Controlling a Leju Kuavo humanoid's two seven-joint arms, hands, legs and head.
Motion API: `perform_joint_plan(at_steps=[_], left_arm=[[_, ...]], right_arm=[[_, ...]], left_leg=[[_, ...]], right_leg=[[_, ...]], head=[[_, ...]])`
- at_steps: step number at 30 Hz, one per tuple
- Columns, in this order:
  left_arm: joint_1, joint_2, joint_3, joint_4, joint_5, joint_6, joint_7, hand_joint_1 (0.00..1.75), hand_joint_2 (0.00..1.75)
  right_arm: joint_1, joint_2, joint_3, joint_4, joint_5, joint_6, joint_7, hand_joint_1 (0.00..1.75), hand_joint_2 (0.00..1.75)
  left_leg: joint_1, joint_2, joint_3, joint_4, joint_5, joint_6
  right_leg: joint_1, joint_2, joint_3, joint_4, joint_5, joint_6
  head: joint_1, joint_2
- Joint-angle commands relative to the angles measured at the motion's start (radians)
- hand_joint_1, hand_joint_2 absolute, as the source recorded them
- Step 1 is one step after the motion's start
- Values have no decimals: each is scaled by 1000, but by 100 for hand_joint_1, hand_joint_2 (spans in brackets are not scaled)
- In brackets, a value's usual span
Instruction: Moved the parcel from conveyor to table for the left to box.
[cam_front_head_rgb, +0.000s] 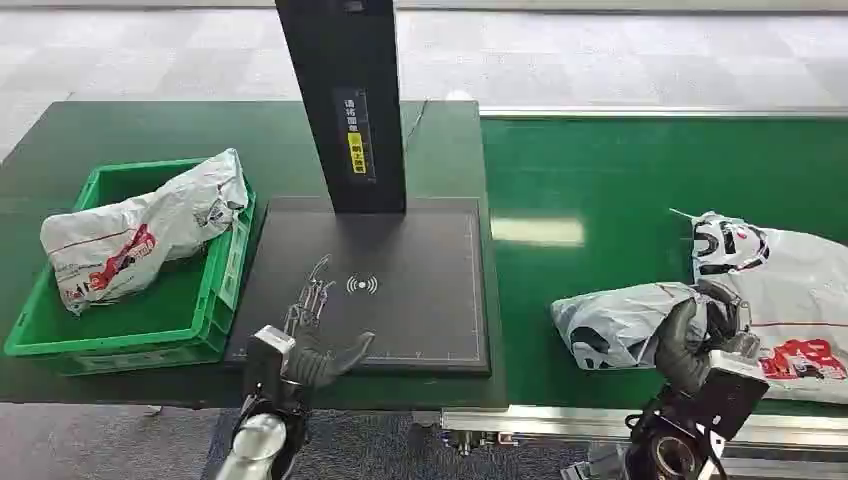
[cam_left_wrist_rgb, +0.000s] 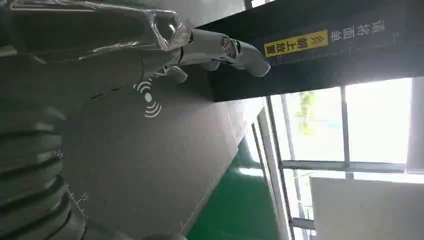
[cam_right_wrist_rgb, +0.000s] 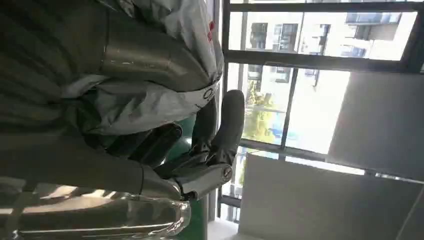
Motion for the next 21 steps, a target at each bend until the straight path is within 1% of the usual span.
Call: perform_joint_plan(at_steps=[1,2,4,6,8,10,13,15,16,19,20,21], left_arm=[[-24,21,6,39,7,44,-25,0,175],[-29,23,4,45,8,43,-26,0,175],[-40,24,1,57,13,41,-30,0,175],[-51,22,4,68,24,38,-37,0,175],[-66,19,4,81,37,37,-43,0,175],[-80,14,-8,91,40,35,-47,0,175],[-93,0,-31,103,50,31,-55,0,175],[-94,-2,-38,103,53,36,-58,0,175],[-93,-1,-40,102,54,37,-59,0,175],[-91,2,-39,100,54,39,-59,0,175],[-92,2,-40,99,54,40,-59,0,175],[-93,1,-41,97,54,40,-58,0,175]], right_arm=[[-8,-30,134,23,79,104,14,175,175],[-12,-27,160,36,113,114,20,175,175],[-18,-9,182,57,114,134,32,175,175],[-27,-2,158,76,24,177,62,175,175],[-48,-16,114,99,-31,190,61,175,175],[-100,-38,75,142,-63,205,68,175,175],[-255,-76,38,252,-44,231,75,175,175],[-331,-86,30,308,-37,247,80,175,175],[-339,-87,29,313,-35,250,80,175,175],[-324,-81,32,301,-29,249,79,175,175],[-341,-85,33,309,-22,238,67,175,175],[-393,-96,41,335,-18,239,79,175,175]], left_leg=[[0,2,2,-1,0,0],[0,2,3,-2,0,0],[0,3,4,-2,0,0],[0,4,3,-2,0,0],[0,0,1,-1,0,0],[0,0,1,-1,1,0],[-1,3,2,-1,1,1],[-1,4,1,0,1,1],[-1,5,0,0,1,1],[-1,2,1,0,2,1],[-1,0,2,0,2,1],[-1,0,2,-1,2,1]], right_leg=[[0,2,2,-1,0,0],[0,2,3,-2,0,0],[0,3,3,-2,1,-1],[0,3,2,-2,1,-1],[0,0,1,-1,0,0],[0,0,1,-1,1,0],[0,3,2,-2,2,1],[-1,4,0,-1,2,1],[-1,5,0,0,2,1],[-1,1,1,-1,2,0],[-1,0,2,-1,1,0],[-1,0,3,-2,1,0]], head=[[0,0],[0,0],[0,0],[0,0],[-1,0],[0,0],[0,0],[0,0],[0,0],[0,0],[0,0],[0,0]])
